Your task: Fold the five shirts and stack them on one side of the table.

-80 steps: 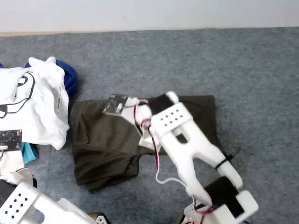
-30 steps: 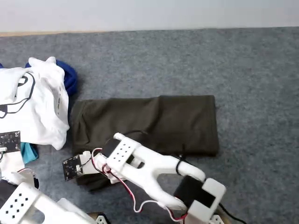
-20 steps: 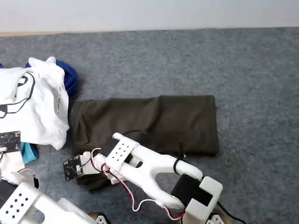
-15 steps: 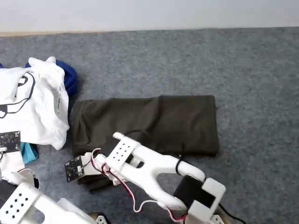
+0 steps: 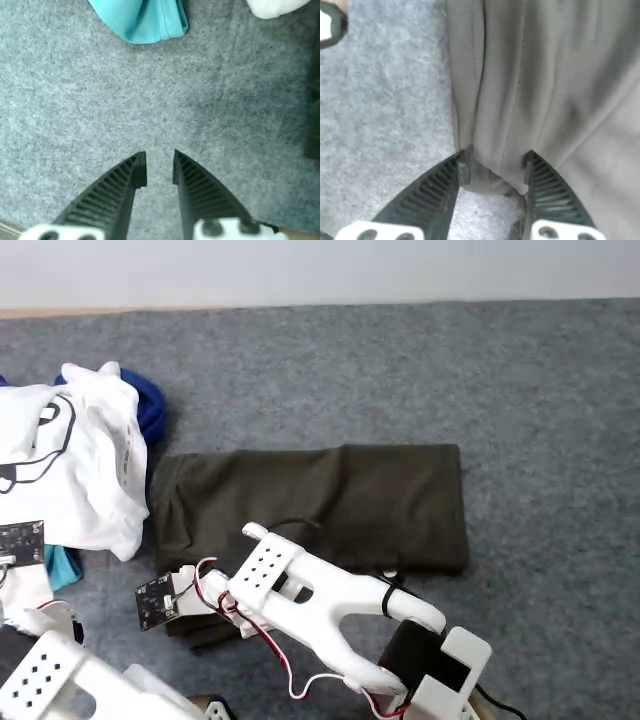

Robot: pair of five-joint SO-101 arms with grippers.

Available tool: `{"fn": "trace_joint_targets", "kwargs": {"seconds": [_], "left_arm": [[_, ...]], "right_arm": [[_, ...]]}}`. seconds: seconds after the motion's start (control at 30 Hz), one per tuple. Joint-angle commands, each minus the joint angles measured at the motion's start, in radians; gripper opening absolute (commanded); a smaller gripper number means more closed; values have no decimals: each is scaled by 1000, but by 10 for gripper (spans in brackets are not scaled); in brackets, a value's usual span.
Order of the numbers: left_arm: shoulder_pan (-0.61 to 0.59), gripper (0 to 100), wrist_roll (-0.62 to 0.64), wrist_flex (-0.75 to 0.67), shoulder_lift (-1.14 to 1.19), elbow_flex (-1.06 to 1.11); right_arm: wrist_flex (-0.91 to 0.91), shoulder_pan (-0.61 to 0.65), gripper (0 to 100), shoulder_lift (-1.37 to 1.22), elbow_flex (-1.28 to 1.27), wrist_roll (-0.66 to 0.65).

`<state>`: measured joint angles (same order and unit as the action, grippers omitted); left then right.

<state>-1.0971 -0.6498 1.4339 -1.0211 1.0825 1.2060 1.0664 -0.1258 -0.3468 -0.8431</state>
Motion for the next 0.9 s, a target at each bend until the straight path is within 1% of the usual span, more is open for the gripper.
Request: {"fn": "trace_joint_targets", "kwargs": {"seconds": [0.0, 0.07, 0.23, 0.4, 0.7, 0.87], "left_arm": [[2, 97, 2, -11, -11, -12], [2, 97, 2, -11, -11, -12], [2, 97, 2, -11, -11, -12], [2, 97, 2, -9, -11, -12], [2, 97, 2, -9, -12, -12], [2, 97, 2, -9, -12, -12]], "right_arm": [[35, 30, 180, 38, 46, 15], [53, 53, 180, 58, 46, 18], [62, 97, 180, 61, 44, 75], [-12, 90, 180, -13, 46, 80], [-44, 88, 180, -50, 44, 78], [-64, 61, 180, -116, 52, 71]]}}
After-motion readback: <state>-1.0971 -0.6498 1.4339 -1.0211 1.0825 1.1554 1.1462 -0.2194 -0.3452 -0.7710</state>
